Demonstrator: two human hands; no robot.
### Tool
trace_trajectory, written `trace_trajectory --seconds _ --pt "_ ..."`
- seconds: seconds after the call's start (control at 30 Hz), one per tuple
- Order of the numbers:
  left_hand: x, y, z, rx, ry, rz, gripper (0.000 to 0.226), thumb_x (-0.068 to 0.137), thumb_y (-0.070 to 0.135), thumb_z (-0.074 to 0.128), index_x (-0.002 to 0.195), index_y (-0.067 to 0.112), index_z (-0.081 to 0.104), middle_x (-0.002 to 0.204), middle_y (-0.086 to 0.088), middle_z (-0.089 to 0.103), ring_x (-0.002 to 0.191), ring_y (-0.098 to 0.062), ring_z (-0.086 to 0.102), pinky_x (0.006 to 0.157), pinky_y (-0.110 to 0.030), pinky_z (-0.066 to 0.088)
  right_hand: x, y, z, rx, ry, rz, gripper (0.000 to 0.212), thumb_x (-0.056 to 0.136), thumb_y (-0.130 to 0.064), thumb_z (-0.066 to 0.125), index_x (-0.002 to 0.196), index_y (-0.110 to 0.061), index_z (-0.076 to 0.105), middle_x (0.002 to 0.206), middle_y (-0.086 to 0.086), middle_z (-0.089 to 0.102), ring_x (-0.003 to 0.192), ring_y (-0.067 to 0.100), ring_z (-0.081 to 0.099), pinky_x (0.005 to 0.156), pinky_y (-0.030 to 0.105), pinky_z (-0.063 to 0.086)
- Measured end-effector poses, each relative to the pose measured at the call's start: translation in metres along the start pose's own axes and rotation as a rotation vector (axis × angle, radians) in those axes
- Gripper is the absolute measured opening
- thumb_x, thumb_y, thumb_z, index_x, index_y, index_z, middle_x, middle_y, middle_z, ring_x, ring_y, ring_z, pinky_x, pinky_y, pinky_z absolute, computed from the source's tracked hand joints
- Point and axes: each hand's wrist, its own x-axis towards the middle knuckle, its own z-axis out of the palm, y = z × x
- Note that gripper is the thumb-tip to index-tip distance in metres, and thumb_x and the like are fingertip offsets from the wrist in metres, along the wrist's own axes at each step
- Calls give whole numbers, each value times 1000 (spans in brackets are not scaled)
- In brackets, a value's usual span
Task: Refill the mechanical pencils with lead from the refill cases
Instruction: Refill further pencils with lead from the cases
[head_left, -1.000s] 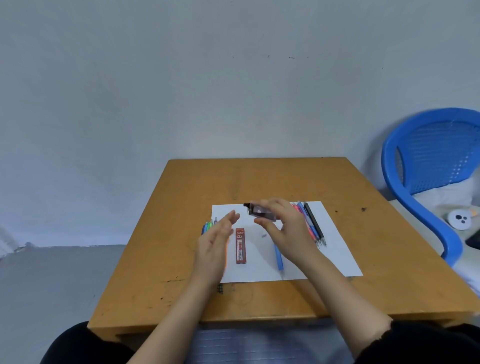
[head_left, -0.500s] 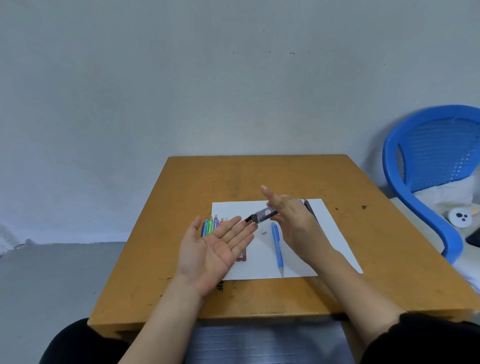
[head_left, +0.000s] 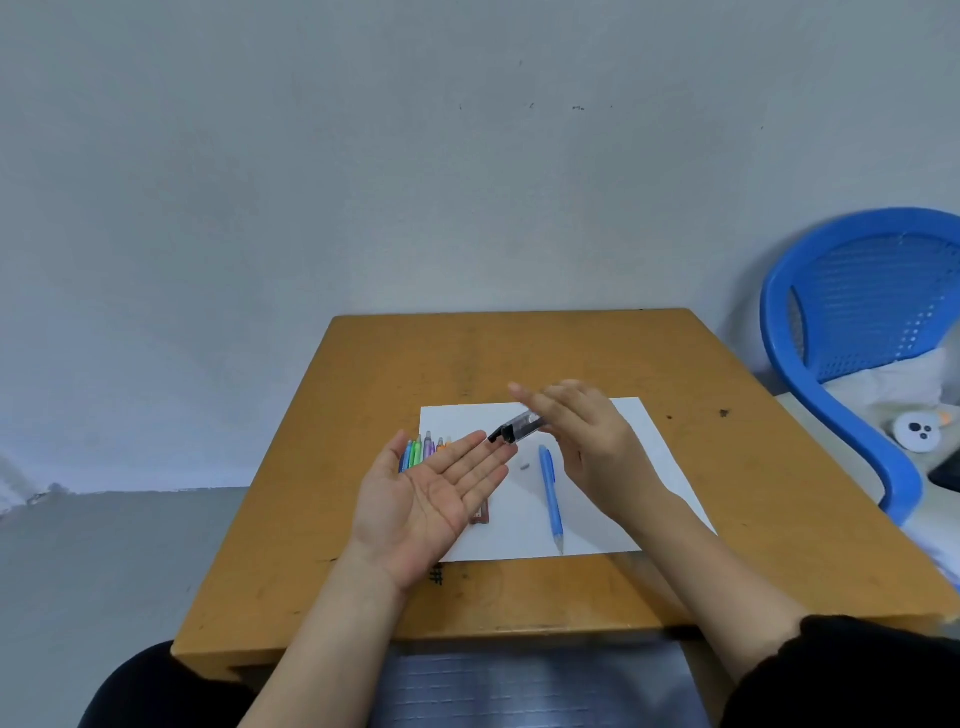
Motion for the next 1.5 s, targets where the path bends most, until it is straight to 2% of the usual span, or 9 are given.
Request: trace_trajectory --seconds 0.07,0.2,0.3,0.5,0.8,1.0,1.13,1.33,1.5 --pt "-1 0 1 -5 -1 1 72 98 49 35 127 -16 45 126 -38 52 117 -50 52 88 -57 46 -1 2 1 -22 28 -18 54 74 18 67 120 -10 63 97 11 64 92 23 57 71 35 54" --pt "-1 0 4 -9 -7 1 72 97 49 35 128 -16 44 127 -38 52 117 -49 53 90 -56 45 -1 -1 1 6 91 -12 61 79 15 66 132 -10 50 96 10 64 91 21 57 76 32 53" --pt "-1 1 4 -8 -15 5 73 97 49 34 129 -16 44 127 -38 52 115 -49 54 90 -56 45 0 2 2 -44 67 -38 52 78 16 65 124 -10 61 98 11 65 93 21 56 73 33 53" --pt "-2 2 5 2 -35 -7 74 98 49 33 130 -16 43 129 -38 50 118 -51 51 93 -58 41 -1 3 1 -114 -24 -78 41 89 2 41 123 -9 63 105 13 66 104 24 51 76 36 52" --pt "-4 4 4 30 -14 -1 72 97 47 35 130 -16 44 127 -39 51 121 -48 50 91 -56 44 0 4 -3 -56 48 -109 74 77 21 61 140 -9 37 102 10 65 100 23 54 91 37 48" --pt "-3 4 2 15 -11 -22 69 99 45 34 130 -17 43 126 -39 52 113 -49 55 89 -58 45 1 11 -3 -83 -4 -205 35 88 5 58 120 -10 62 105 12 66 104 24 56 93 43 48" --pt "-3 4 2 -1 -25 -34 68 99 43 35 130 -17 43 126 -39 52 114 -50 55 90 -58 44 1 10 -4 -74 -12 -211 43 88 6 57 126 -13 55 107 11 66 105 23 55 93 38 48" --pt "-6 6 6 16 -41 -34 66 99 42 34 128 -17 45 126 -38 53 116 -49 54 91 -58 43 -3 7 -4 -64 -3 -147 34 89 3 55 117 -11 65 107 11 66 104 25 55 84 36 51" --pt "-7 3 8 109 -20 0 54 89 30 48 122 -13 50 120 -33 59 110 -43 61 90 -51 49 -4 3 -3 -30 59 -72 31 94 0 48 117 -9 66 105 12 66 103 24 55 83 32 51"
